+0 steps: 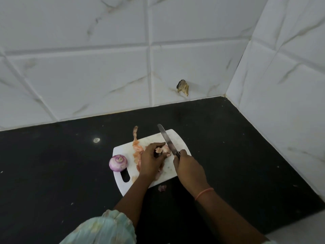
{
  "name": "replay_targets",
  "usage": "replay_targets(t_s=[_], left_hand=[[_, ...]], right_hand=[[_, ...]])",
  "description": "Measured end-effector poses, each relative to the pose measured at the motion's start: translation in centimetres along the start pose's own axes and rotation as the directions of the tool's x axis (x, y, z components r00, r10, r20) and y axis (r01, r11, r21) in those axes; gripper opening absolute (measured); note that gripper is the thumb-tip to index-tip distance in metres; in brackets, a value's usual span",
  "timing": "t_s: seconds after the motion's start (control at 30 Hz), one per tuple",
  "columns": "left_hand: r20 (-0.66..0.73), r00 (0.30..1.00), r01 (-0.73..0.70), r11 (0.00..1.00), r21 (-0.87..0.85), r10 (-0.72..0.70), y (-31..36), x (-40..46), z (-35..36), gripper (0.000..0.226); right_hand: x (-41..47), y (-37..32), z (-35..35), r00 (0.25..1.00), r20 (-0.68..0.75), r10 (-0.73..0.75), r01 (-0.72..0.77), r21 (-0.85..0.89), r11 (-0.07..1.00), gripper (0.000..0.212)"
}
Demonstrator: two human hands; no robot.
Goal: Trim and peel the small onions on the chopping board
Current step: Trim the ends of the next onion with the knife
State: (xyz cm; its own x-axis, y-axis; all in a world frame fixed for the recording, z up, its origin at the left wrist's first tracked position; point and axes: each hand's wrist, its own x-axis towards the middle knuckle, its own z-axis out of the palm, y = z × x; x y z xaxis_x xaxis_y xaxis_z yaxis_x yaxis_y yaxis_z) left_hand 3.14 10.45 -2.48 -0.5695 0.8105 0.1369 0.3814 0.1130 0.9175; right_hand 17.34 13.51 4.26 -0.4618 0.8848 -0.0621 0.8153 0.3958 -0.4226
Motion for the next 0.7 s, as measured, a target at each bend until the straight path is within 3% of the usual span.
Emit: replay_targets(t_s=[0.7], left_hand=[[-0.003,0.999,-0.037,0.996,0.078,0.037,-0.6,0.0,0.4,0.033]], right_hand=[[1.6,-0.1,0.0,0.99,0.136,0.04,-0.025,-0.105,0.994,0.033]])
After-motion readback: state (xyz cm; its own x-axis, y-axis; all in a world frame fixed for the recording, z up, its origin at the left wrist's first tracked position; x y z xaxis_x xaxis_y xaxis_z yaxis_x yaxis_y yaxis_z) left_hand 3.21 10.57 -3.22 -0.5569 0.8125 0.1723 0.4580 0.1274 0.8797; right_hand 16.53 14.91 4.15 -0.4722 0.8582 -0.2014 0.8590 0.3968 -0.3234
